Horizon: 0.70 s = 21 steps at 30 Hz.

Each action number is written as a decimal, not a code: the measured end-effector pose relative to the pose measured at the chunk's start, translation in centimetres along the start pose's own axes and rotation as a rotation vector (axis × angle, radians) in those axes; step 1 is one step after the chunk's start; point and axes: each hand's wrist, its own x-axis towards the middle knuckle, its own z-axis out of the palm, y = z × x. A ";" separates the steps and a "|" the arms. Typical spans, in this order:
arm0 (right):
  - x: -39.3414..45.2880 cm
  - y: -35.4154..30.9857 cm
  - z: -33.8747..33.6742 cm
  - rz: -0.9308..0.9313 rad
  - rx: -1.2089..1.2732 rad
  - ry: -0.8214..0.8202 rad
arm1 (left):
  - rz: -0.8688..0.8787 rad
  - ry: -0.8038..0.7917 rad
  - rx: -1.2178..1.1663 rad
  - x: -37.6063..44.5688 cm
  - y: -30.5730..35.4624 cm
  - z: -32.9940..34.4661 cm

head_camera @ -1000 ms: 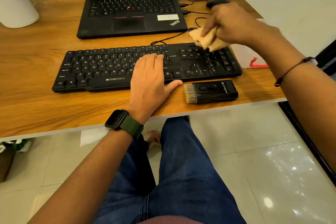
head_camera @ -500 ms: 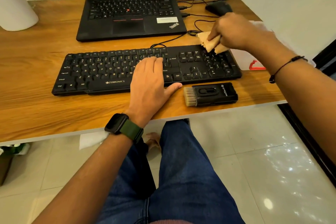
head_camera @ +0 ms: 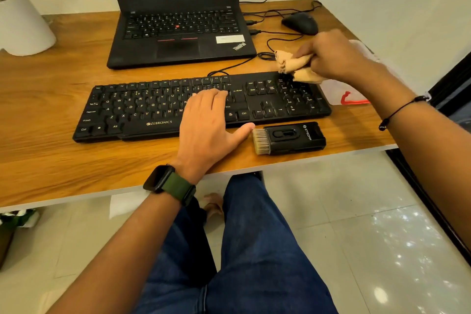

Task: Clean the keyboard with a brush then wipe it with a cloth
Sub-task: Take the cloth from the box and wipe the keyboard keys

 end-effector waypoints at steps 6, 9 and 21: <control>-0.5 -0.9 -1.3 0.176 0.561 0.067 | -0.074 0.007 -0.173 -0.1 0.2 -0.7; -1.0 -1.9 -1.8 0.236 0.815 -0.022 | -0.085 -0.006 -0.208 -0.1 0.1 -0.8; -1.3 -4.7 -0.2 0.136 1.303 -0.422 | -0.253 -0.001 -0.650 1.2 0.2 -3.2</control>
